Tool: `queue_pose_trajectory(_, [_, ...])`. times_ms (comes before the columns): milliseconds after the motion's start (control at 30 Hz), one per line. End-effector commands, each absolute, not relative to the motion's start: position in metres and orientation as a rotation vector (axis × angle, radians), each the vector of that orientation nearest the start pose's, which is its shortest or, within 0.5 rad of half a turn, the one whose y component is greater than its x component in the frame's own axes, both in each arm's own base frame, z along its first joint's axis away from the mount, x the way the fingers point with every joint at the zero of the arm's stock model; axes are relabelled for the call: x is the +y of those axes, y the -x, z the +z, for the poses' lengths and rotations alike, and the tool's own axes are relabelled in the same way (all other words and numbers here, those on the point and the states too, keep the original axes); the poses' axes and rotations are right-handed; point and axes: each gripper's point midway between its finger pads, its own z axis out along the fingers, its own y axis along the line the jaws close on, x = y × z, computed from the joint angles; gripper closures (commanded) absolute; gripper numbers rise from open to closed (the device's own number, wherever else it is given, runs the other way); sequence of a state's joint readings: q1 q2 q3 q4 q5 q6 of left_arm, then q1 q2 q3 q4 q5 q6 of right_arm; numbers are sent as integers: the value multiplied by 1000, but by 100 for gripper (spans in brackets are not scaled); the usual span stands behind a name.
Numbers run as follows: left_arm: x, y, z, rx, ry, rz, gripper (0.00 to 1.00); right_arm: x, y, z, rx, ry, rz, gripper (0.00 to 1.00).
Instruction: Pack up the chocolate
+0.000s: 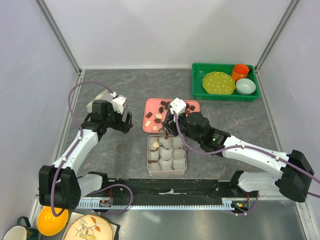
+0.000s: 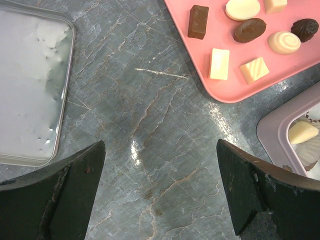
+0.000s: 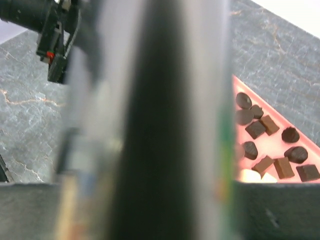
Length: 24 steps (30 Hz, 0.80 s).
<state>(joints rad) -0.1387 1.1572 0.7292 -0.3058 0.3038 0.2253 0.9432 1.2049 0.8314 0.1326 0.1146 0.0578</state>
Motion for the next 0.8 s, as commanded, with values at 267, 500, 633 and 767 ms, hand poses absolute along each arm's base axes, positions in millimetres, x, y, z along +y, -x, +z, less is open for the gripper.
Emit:
queue_pose_trajectory(267, [-87, -313, 127, 2168, -579, -294, 1, 322, -253, 215, 1726, 674, 625, 76])
queue_pose_trajectory(500, [-86, -313, 128, 2164, -583, -285, 1, 324, -253, 215, 1729, 681, 633, 68])
queue_pose_trajectory(633, [-86, -312, 127, 2166, -584, -287, 1, 323, -251, 220, 1723, 684, 638, 66])
queue_pose_trajectory(767, [-86, -312, 126, 2167, -583, -288, 1, 322, -248, 228, 1714, 689, 649, 61])
